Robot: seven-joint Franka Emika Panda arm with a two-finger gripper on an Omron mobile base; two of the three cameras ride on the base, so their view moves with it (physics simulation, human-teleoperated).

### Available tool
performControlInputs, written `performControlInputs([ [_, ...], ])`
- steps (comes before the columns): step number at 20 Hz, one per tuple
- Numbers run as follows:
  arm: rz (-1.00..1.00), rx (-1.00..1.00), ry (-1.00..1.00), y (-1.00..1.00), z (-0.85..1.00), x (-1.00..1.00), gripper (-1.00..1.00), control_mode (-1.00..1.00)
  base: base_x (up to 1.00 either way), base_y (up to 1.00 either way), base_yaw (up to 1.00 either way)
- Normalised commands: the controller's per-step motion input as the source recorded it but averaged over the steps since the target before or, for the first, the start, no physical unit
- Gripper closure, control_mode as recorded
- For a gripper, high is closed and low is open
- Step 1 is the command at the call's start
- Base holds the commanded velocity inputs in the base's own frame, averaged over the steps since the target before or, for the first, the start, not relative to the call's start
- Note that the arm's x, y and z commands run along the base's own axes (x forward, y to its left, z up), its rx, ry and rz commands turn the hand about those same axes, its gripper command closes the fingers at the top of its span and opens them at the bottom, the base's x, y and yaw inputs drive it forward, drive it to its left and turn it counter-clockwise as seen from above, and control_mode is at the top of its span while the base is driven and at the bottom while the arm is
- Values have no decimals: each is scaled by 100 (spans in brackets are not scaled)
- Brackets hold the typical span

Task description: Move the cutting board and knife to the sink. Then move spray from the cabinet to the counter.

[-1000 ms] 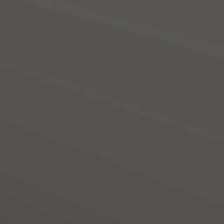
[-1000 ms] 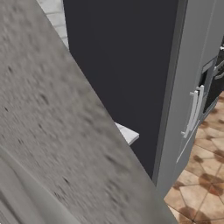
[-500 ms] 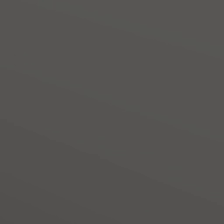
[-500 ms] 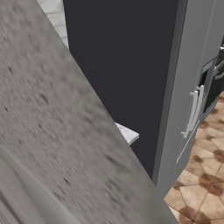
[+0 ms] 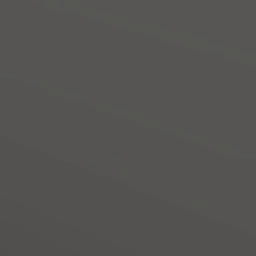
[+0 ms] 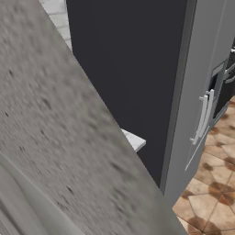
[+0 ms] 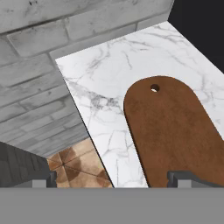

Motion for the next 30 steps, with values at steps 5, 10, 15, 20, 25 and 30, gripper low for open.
performControlInputs([
  [5,8,0,0,15,-10,29,-100,-100,0,0,0],
  [10,1,-1,0,14,-13,27,-100,-100,0,0,0],
  [15,0,-5,0,23,-21,35,-100,-100,0,0,0],
  [20,-1,-4,0,22,-24,38,-100,-100,0,0,0],
  [25,0,-1,0,7,-21,39,-100,-100,0,0,0],
  [30,0,0,0,0,-19,41,-100,-100,0,0,0],
])
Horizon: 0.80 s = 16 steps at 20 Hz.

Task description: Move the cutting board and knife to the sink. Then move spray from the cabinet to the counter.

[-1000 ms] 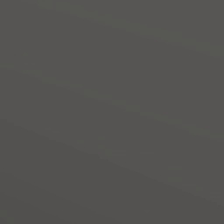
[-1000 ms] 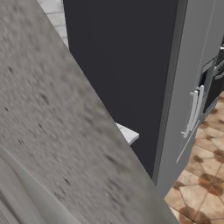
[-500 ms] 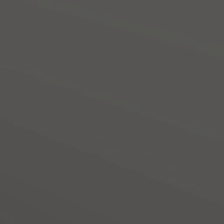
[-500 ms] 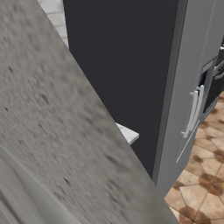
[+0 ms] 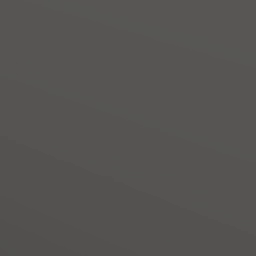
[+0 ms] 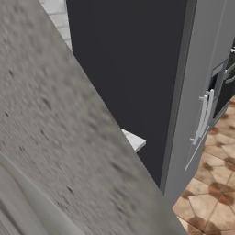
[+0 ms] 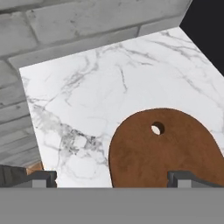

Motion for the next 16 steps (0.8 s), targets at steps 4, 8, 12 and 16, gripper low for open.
performControlInputs([
  [4,0,0,0,1,-21,44,-100,-100,0,0,0],
  [8,0,-1,0,6,-20,40,-100,-100,0,0,0],
  [12,0,-1,0,7,-18,33,-100,-100,0,0,0],
  [16,0,0,0,4,-15,25,-100,-100,0,0,0],
])
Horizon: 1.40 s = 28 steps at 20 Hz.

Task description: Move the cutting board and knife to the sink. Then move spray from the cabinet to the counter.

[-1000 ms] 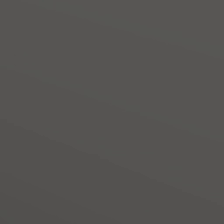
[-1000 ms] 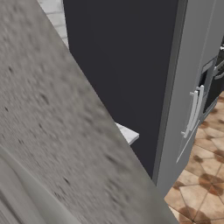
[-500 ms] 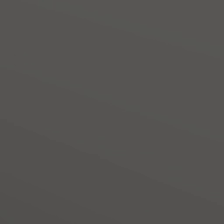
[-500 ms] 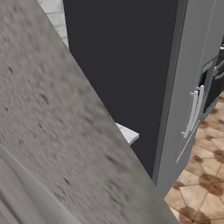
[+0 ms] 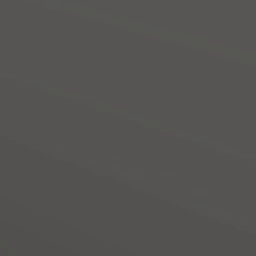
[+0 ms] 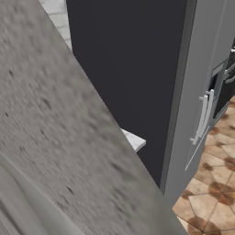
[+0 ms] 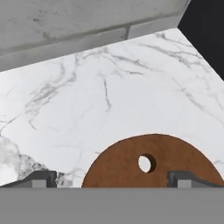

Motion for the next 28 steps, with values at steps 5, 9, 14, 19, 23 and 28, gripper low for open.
performControlInputs([
  [5,0,-1,0,5,-20,27,-100,-100,0,0,0],
  [9,0,0,0,5,-26,20,-100,-100,0,0,0],
  [14,0,-1,0,9,-29,16,-100,-100,0,0,0],
  [19,0,-1,0,8,-24,17,-100,-100,0,0,0],
  [23,0,0,0,6,-23,19,-100,-100,0,0,0],
  [28,0,0,0,1,-27,19,-100,-100,0,0,0],
])
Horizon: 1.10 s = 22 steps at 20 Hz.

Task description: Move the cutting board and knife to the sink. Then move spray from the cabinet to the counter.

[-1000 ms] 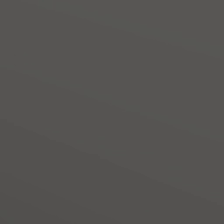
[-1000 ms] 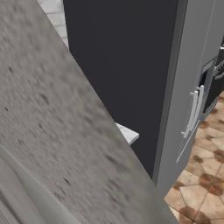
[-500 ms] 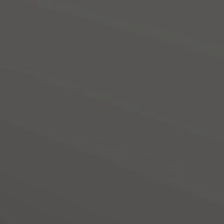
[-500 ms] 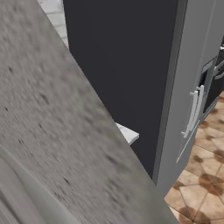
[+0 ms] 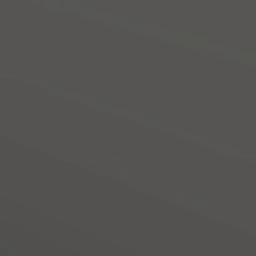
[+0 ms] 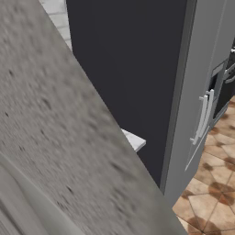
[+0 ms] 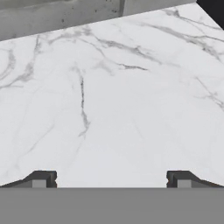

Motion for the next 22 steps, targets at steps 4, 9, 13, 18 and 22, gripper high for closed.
performControlInputs([
  [4,0,0,2,0,-25,9,-100,-100,0,0,0],
  [9,0,0,10,0,-22,4,-100,-100,0,0,0],
  [13,-3,0,15,0,-16,0,-100,-100,0,0,0],
  [18,-3,0,5,0,-1,1,-100,-100,0,0,0],
  [22,-2,0,8,0,-6,4,-100,-100,0,0,0],
])
